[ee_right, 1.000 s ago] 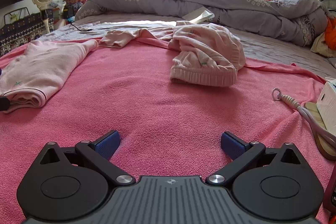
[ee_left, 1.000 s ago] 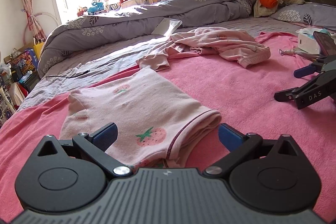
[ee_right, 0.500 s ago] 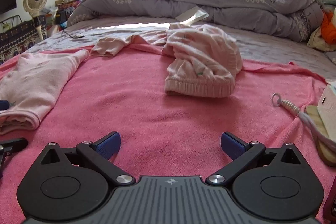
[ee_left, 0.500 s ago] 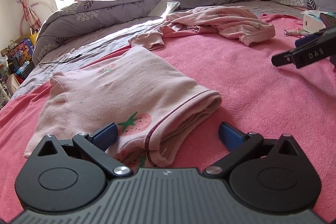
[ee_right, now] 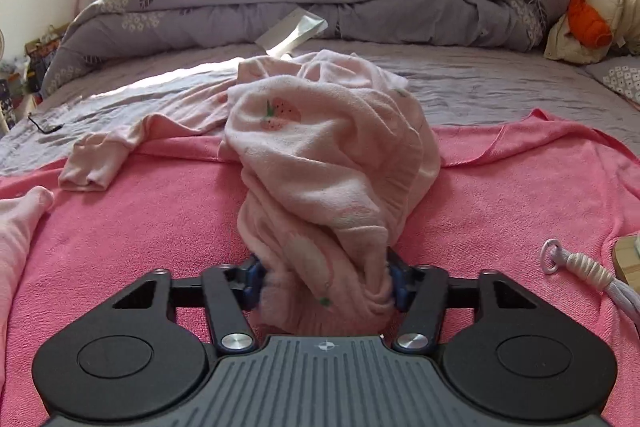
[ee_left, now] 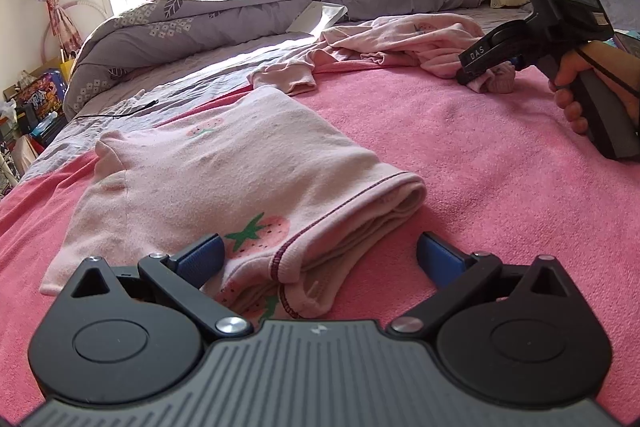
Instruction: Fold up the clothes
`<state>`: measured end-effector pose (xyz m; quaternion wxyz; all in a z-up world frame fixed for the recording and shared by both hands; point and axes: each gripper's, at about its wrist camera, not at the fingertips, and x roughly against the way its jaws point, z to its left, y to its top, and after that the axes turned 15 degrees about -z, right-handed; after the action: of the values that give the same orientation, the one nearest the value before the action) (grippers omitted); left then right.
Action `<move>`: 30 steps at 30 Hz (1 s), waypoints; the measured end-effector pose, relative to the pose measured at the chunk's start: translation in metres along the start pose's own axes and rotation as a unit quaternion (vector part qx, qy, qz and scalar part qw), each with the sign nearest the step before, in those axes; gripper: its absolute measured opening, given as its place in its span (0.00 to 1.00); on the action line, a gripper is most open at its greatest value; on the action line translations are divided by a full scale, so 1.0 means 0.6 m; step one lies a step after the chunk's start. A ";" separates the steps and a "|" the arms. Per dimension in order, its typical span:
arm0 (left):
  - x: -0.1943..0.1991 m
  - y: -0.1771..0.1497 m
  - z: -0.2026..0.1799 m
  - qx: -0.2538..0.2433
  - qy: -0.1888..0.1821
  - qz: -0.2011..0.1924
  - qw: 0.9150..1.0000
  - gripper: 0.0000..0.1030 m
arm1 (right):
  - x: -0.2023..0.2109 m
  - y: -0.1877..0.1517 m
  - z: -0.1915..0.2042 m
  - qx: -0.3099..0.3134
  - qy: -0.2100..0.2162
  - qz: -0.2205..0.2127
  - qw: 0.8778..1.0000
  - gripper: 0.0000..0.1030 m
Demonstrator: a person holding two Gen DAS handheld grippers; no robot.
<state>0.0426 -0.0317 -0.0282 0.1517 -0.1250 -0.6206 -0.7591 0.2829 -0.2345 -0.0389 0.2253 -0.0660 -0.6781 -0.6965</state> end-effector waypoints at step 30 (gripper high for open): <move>0.133 -0.030 0.132 0.018 0.103 -0.015 0.994 1.00 | 0.454 0.014 0.030 -0.006 0.297 -0.068 0.952 0.87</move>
<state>-0.0380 0.0430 0.0015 0.2055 -0.0342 -0.6169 -0.7590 0.0399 -0.2781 0.0787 0.3680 0.1891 -0.5789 -0.7026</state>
